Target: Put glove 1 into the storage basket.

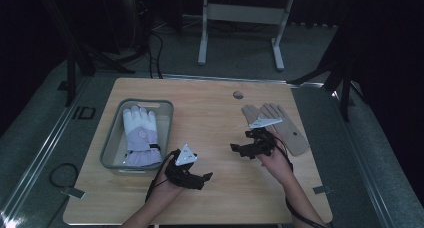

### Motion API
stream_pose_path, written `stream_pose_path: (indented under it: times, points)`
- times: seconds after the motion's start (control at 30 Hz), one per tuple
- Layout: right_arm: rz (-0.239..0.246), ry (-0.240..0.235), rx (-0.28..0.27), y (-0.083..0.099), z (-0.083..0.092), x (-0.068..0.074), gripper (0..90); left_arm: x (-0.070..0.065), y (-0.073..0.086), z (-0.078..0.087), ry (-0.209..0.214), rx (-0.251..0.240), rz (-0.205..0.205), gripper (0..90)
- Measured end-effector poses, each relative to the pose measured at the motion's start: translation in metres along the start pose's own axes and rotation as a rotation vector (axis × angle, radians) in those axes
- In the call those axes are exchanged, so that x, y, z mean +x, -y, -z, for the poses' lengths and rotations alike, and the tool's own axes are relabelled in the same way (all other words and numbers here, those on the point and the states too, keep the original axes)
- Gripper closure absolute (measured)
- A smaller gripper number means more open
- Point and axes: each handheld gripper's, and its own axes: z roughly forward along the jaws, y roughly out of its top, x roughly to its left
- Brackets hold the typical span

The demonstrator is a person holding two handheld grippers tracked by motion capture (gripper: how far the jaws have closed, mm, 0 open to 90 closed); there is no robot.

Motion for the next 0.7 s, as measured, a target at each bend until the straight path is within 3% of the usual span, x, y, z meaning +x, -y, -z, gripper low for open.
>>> stream_pose_path:
  times: [0.1, 0.2, 0.33, 0.4, 0.53, 0.63, 0.7]
  points:
    - [0.024, 0.026, -0.052, 0.008, 0.006, -0.008, 13.4, -0.002, 0.005, -0.003, -0.004, -0.025, -0.028, 14.3]
    - [0.047, 0.055, -0.066, 0.014, 0.011, -0.015, 13.4, -0.004, 0.011, -0.006, -0.03, -0.032, -0.074, 14.2]
    - [0.019, 0.092, -0.065, 0.023, 0.019, -0.029, 13.3, -0.004, 0.018, -0.007, -0.025, -0.07, -0.07, 14.2]
    - [-0.019, 0.072, -0.071, 0.026, 0.022, -0.036, 12.2, -0.005, 0.02, -0.008, -0.03, -0.075, -0.073, 14.0]
    - [-0.007, 0.08, -0.086, 0.03, 0.028, -0.043, 11.1, -0.007, 0.024, -0.011, -0.034, -0.071, -0.098, 11.4]
    - [-0.015, 0.094, -0.094, 0.028, 0.031, -0.052, 21.1, -0.009, 0.025, -0.013, -0.032, -0.064, -0.104, 9.6]
    - [-0.033, 0.102, -0.093, 0.027, 0.032, -0.059, 34.1, -0.01, 0.026, -0.014, -0.032, -0.056, -0.109, 9.6]
